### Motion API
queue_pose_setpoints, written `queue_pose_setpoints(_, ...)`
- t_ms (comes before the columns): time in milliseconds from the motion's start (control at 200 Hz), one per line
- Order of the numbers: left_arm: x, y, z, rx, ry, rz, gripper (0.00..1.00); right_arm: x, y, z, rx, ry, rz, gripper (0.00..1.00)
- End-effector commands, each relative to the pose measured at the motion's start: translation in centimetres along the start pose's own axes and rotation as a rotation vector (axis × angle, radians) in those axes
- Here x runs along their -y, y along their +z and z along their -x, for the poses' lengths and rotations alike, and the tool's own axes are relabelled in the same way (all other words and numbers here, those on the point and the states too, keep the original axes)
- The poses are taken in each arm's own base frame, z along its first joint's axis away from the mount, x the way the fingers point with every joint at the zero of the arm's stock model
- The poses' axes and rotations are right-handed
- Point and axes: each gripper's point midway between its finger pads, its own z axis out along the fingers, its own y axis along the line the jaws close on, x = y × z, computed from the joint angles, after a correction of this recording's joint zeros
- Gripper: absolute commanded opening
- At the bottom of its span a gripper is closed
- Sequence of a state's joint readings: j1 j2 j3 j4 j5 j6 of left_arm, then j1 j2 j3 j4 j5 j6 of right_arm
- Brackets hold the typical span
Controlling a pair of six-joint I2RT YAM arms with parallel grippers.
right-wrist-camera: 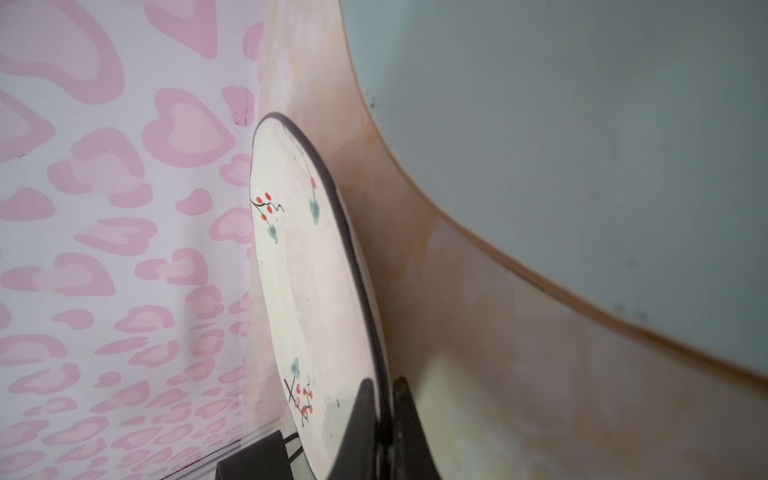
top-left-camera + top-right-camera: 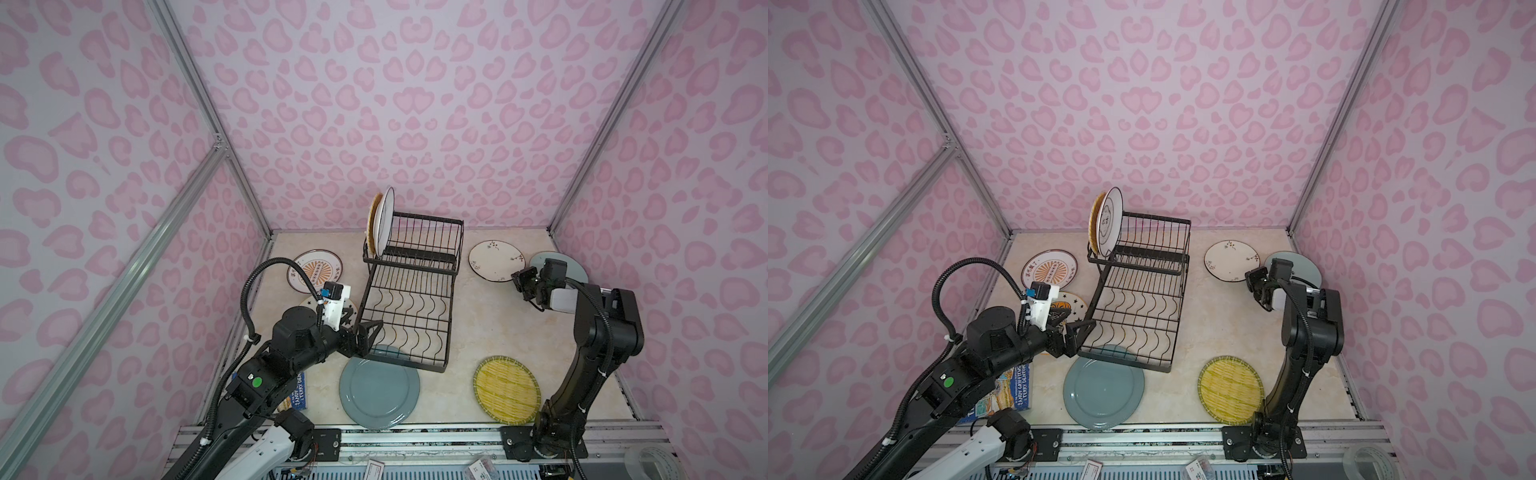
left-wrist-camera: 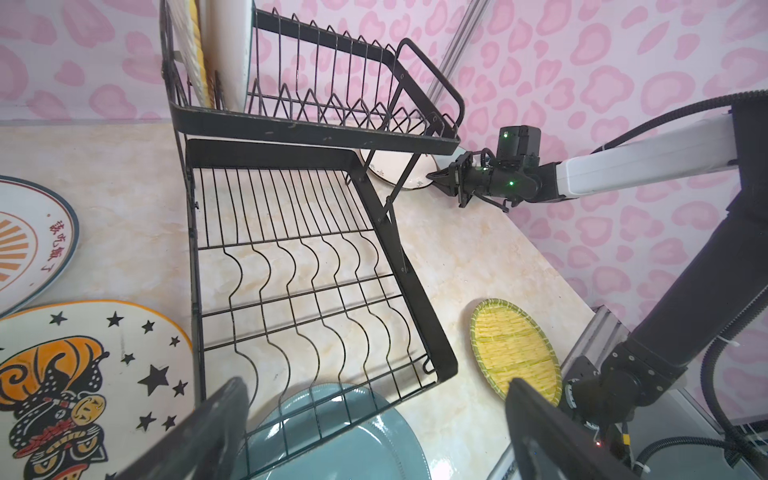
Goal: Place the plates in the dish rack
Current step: 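Grasp the rim of the white berry plate with the right gripper, then slide the berry plate toward the rack with the right gripper while the left gripper approaches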
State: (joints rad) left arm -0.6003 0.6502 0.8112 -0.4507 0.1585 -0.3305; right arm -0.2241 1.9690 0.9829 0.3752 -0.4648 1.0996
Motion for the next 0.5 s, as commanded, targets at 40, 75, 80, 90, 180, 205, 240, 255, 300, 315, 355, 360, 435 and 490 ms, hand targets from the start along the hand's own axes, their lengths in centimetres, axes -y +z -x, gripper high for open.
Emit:
queue_pose_setpoints(40, -0.8, 0.3, 0.0, 0.001, 0.005, 0.041, 0.99, -0.8, -0.9, -1.0, -0.02, -0.005, 0.014, 0.0)
queue_pose_setpoints(75, -0.8, 0.3, -0.1, -0.003, 0.008, 0.045, 0.99, -1.2, -1.3, -1.2, -0.018, -0.012, 0.024, 0.0)
queue_pose_setpoints(80, -0.8, 0.3, -0.1, -0.004, 0.009, 0.045, 0.99, -1.2, -1.4, -1.2, -0.018, -0.012, 0.024, 0.0)
queue_pose_setpoints(90, -0.8, 0.3, 0.0, -0.003, 0.009, 0.045, 0.99, -1.4, -1.5, -1.3, -0.017, -0.015, 0.028, 0.0)
queue_pose_setpoints(180, -1.0, 0.2, 0.0, 0.004, 0.01, 0.052, 0.99, -2.4, -2.8, -1.6, -0.007, -0.021, 0.064, 0.0)
queue_pose_setpoints(205, -1.0, 0.2, 0.0, 0.007, 0.009, 0.055, 0.99, -2.5, -3.2, -1.7, -0.006, -0.023, 0.07, 0.0)
queue_pose_setpoints(240, -1.1, 0.2, 0.1, 0.011, 0.009, 0.061, 0.99, -2.9, -3.8, -1.7, -0.002, -0.029, 0.083, 0.0)
queue_pose_setpoints(255, -1.2, 0.2, 0.0, 0.01, 0.008, 0.065, 0.99, -2.9, -4.1, -1.8, -0.002, -0.031, 0.087, 0.0)
queue_pose_setpoints(300, -1.3, 0.2, 0.1, 0.011, 0.008, 0.068, 0.99, -3.4, -5.0, -1.8, 0.006, -0.044, 0.104, 0.0)
queue_pose_setpoints(315, -1.3, 0.2, 0.1, 0.011, 0.008, 0.069, 0.99, -3.4, -5.3, -1.8, 0.008, -0.047, 0.106, 0.0)
queue_pose_setpoints(355, -1.3, 0.3, 0.0, 0.008, 0.007, 0.07, 0.99, -3.5, -6.2, -1.8, 0.014, -0.052, 0.115, 0.0)
queue_pose_setpoints(360, -1.3, 0.3, 0.0, 0.006, 0.006, 0.071, 0.99, -3.5, -6.3, -1.8, 0.014, -0.053, 0.116, 0.0)
queue_pose_setpoints(435, -1.3, 0.4, -0.1, 0.002, 0.006, 0.067, 0.99, -3.9, -8.0, -2.1, 0.018, -0.071, 0.143, 0.0)
queue_pose_setpoints(490, -1.3, 0.5, -0.1, -0.001, 0.006, 0.068, 0.99, -3.9, -9.2, -2.5, 0.021, -0.086, 0.151, 0.0)
